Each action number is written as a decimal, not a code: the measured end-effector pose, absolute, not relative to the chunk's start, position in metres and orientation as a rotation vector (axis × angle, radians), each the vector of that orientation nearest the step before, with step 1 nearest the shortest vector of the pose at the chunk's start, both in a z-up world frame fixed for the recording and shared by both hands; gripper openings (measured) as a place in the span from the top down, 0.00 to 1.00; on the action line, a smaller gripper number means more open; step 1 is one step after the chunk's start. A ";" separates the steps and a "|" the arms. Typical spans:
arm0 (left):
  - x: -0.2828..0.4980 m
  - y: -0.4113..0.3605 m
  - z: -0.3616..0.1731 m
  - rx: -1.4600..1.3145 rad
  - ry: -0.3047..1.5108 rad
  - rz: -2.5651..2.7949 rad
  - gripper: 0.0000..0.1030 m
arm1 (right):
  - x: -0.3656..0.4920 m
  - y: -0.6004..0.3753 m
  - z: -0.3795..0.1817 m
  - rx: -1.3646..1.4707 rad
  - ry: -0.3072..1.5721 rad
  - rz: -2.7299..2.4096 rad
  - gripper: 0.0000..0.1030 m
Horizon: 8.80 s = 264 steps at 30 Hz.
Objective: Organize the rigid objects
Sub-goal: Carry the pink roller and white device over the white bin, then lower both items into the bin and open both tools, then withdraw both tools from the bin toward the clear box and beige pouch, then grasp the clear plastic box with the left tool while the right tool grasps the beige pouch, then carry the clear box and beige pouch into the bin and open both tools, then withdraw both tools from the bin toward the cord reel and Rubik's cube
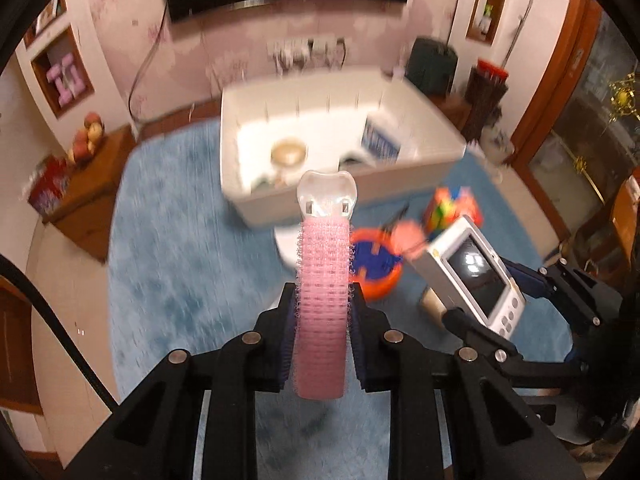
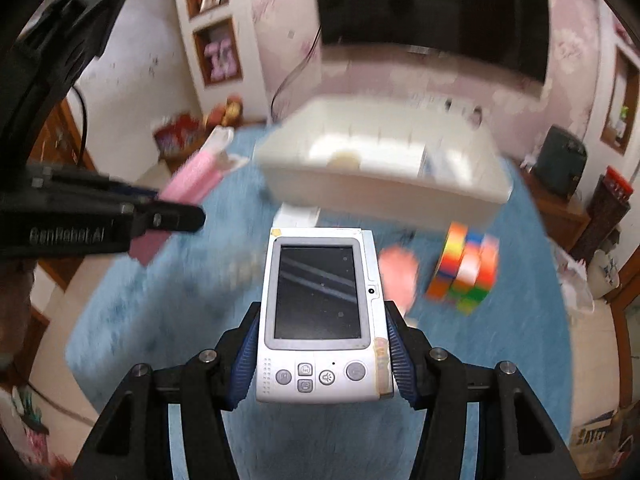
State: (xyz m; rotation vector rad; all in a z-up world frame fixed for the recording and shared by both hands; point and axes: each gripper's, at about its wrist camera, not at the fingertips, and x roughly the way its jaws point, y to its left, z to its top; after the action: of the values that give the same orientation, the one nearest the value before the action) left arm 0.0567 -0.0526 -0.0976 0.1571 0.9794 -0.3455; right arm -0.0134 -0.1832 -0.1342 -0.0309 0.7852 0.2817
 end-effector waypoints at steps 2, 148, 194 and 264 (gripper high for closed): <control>0.064 -0.055 -0.080 0.159 0.942 -0.353 0.75 | 0.001 -0.186 -0.113 -0.013 0.742 0.265 0.44; 0.119 -0.046 -0.252 0.372 1.281 -0.359 0.23 | 0.015 -0.209 -0.249 0.038 1.103 0.104 0.27; 0.214 -0.054 0.004 0.143 0.832 -0.356 0.43 | 0.130 -0.210 0.016 0.078 0.591 0.094 0.55; 0.234 -0.072 -0.078 0.151 1.018 -0.206 0.03 | 0.125 -0.166 -0.090 0.008 0.864 0.143 0.36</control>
State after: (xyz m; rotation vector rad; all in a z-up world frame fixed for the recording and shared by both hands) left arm 0.2340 -0.0720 -0.0783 0.1511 1.0181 -0.2061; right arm 0.1253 -0.1656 -0.0903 0.0078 0.8645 0.1428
